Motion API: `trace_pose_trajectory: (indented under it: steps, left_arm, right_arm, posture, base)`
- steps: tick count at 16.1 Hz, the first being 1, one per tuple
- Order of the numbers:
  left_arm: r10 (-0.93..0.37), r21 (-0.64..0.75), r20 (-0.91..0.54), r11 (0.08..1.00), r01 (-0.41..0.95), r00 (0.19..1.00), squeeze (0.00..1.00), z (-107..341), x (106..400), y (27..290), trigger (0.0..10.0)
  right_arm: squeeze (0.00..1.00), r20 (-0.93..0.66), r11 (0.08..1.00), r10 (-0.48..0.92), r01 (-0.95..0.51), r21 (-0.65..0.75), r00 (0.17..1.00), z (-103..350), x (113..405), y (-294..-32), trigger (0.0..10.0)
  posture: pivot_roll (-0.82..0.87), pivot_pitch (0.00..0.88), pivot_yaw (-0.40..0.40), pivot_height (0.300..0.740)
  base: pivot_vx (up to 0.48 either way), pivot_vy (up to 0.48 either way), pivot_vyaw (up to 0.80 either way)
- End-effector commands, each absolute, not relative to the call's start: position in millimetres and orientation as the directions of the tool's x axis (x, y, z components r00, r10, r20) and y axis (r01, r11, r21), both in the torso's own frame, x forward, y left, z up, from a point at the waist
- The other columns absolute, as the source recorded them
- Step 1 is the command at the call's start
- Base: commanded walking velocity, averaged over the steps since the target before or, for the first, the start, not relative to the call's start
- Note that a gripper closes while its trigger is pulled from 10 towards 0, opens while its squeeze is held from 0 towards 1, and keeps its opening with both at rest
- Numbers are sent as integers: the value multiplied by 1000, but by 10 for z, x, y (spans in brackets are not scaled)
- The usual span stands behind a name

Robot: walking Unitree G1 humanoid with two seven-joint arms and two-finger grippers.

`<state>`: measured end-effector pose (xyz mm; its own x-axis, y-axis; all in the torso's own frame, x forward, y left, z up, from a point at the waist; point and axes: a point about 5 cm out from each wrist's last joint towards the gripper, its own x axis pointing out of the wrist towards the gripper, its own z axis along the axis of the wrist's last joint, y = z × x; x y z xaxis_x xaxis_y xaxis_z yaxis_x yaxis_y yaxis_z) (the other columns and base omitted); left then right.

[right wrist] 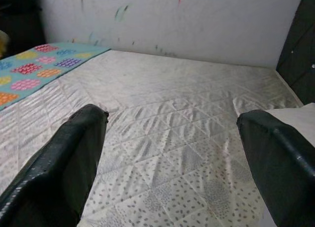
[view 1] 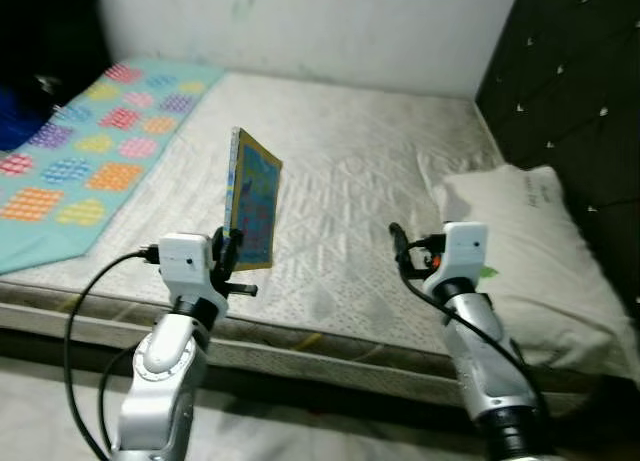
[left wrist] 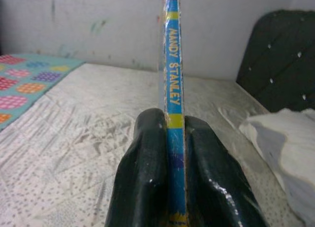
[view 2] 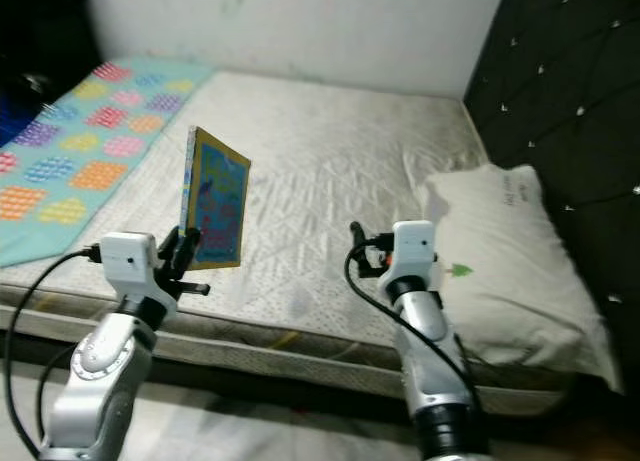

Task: Clean up the room

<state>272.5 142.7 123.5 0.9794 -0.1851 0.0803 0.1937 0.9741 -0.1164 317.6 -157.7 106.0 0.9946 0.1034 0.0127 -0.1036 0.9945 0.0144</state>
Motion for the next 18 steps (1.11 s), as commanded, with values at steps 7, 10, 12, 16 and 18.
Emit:
trace_pose_trajectory:
  steps: [7,10,12,16,18]
  left_arm:
    - [-202,-102,154,970,219,967,0,1383,2743,1422,10000]
    - [-205,-101,154,970,221,967,0,1383,2746,1420,10000]
    - [-203,-102,151,970,219,968,0,1378,2748,1420,10000]
    - [-194,-97,136,973,207,972,0,1361,2759,1423,10000]
    - [-195,-96,123,973,208,973,0,1346,2768,1413,10000]
  right_arm:
    - [0,26,994,106,-107,22,994,1096,3209,-1562,10000]
    - [0,27,994,105,-105,22,994,1096,3212,-1561,10000]
    - [0,26,994,103,-103,22,994,1096,3212,-1562,10000]
    - [0,25,995,99,-100,18,995,1095,3215,-1563,10000]
    - [0,25,995,100,-100,15,995,1093,3220,-1564,10000]
  posture:
    - [-16,14,-73,740]
    - [-16,13,-73,740]
    - [-16,13,-73,740]
    - [-18,12,-72,740]
    - [-16,12,-73,740]
  base:
    - [326,0,0]
    - [330,0,0]
    - [313,0,0]
    - [147,0,0]
    - [0,0,0]
